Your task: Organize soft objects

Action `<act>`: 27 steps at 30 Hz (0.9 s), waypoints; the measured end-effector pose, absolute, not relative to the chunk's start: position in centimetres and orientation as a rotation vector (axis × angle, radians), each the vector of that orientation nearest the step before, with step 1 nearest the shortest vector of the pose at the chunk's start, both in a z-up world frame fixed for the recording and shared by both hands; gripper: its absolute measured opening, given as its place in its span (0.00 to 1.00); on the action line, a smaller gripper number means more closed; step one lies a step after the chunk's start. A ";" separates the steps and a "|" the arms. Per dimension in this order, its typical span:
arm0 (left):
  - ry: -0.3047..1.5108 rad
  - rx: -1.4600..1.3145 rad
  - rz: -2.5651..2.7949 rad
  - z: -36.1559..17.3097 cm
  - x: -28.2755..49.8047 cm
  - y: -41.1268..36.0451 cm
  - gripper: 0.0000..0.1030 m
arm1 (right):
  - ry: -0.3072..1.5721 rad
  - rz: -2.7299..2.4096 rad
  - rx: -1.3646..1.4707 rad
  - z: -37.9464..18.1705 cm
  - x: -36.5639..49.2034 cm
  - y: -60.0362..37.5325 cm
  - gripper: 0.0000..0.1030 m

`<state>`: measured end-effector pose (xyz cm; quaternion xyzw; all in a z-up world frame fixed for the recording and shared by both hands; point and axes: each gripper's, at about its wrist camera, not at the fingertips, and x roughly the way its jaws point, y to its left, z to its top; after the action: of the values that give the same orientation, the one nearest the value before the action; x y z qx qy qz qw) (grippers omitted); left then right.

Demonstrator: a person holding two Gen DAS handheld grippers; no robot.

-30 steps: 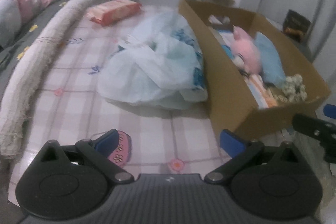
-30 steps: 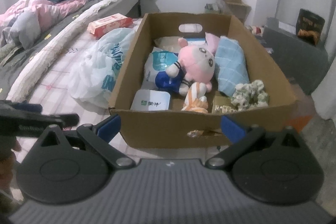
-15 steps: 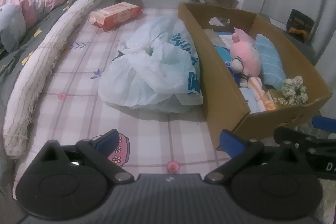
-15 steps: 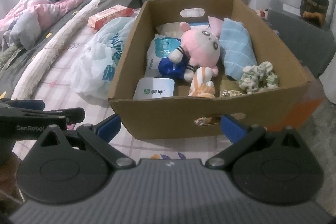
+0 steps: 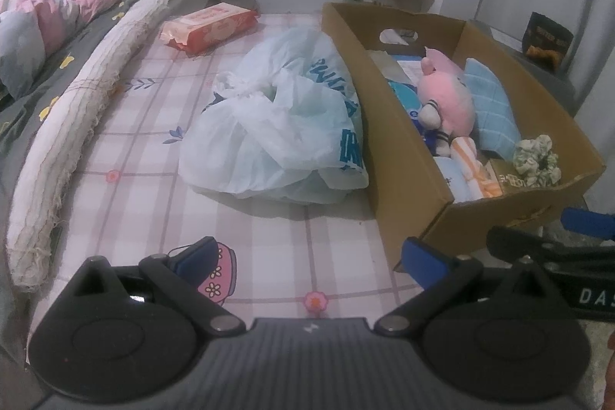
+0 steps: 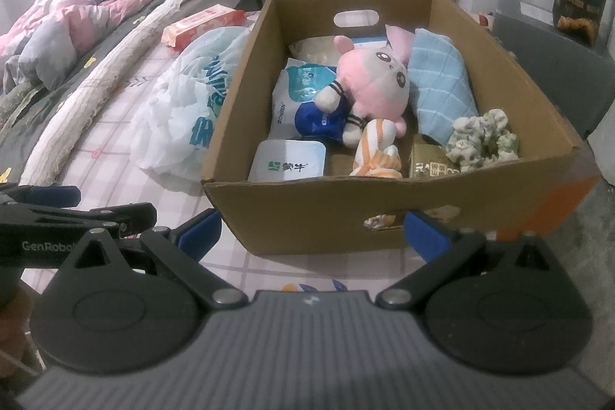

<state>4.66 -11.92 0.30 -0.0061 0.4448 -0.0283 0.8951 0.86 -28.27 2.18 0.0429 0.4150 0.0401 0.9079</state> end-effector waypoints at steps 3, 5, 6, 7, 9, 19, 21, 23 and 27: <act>0.920 -0.012 -0.056 0.3 4.7 -12.0 0.99 | 0.857 0.082 0.087 2.2 0.9 -28.3 0.99; 0.921 -0.011 -0.054 0.3 4.7 -12.0 0.99 | 0.856 0.083 0.086 2.2 0.9 -28.3 0.99; 0.921 -0.011 -0.053 0.3 4.7 -12.0 0.99 | 0.856 0.083 0.086 2.2 0.9 -28.3 0.99; 0.923 -0.011 -0.053 0.3 4.7 -12.0 0.99 | 0.856 0.082 0.087 2.2 0.9 -28.3 0.99; 0.923 -0.011 -0.052 0.3 4.7 -12.0 0.99 | 0.857 0.083 0.087 2.2 0.9 -28.3 0.99; 0.921 -0.010 -0.049 0.4 4.8 -12.0 0.99 | 0.859 0.082 0.089 2.2 0.9 -28.3 0.99; 0.921 -0.009 -0.049 0.4 4.8 -12.0 0.99 | 0.859 0.082 0.090 2.2 0.9 -28.3 0.99; 0.921 -0.011 -0.050 0.4 4.8 -12.1 0.99 | 0.861 0.082 0.092 2.2 0.9 -28.3 0.99; 0.922 -0.011 -0.049 0.3 4.8 -12.1 0.99 | 0.863 0.080 0.092 2.1 0.9 -28.3 0.99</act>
<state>4.82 -12.06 0.33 -0.0055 0.4448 -0.0236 0.8953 0.85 -28.33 2.13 0.0444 0.4179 0.0386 0.9066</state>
